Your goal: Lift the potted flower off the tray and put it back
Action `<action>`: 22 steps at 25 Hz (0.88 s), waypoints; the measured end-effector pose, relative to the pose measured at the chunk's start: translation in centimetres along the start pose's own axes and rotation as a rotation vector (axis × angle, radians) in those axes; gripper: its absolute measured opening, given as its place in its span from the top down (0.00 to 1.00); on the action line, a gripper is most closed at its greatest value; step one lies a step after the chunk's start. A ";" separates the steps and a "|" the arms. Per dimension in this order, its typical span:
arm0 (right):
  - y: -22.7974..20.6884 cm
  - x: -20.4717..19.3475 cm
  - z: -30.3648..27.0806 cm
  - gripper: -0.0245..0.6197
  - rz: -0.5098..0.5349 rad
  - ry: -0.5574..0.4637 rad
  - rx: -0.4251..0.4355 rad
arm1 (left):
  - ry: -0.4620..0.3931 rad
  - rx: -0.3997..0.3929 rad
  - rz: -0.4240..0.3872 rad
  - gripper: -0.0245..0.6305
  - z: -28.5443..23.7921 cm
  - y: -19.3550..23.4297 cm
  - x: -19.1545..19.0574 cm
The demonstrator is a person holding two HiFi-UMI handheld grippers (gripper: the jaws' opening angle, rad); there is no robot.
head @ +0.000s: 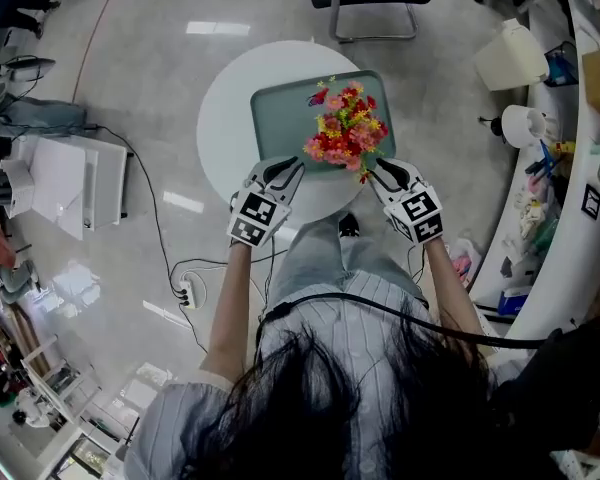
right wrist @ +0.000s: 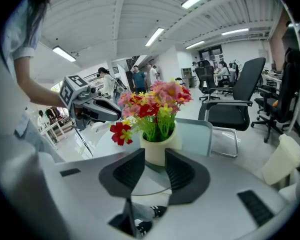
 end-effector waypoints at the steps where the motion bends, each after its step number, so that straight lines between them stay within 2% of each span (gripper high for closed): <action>1: -0.2 -0.1 -0.2 0.80 0.005 0.004 0.011 | 0.005 -0.023 -0.027 0.89 -0.3 0.1 0.0; 5: -1.1 -0.9 -0.9 0.75 0.022 0.037 0.048 | 0.034 -0.096 -0.069 0.78 -1.8 0.6 -1.0; 11: -1.6 -2.1 -1.7 0.69 0.060 0.108 0.095 | 0.136 -0.200 -0.171 0.75 -3.8 2.2 -3.2; 16: -1.9 -2.7 -2.5 0.61 0.063 0.145 0.100 | 0.172 -0.301 -0.257 0.70 -5.8 3.4 -3.7; 22: -2.2 -3.0 -3.5 0.59 0.081 0.155 0.106 | 0.231 -0.449 -0.350 0.64 -8.2 3.0 -4.8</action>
Point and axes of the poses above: the fingertips, and each gripper's own axes: z backward along the fingers, y to its left, x out of its top, the point moved 2 cm from there along z, backward along the fingers, and after that the axes turned 14 degrees about -y, right-handed, at the moved point
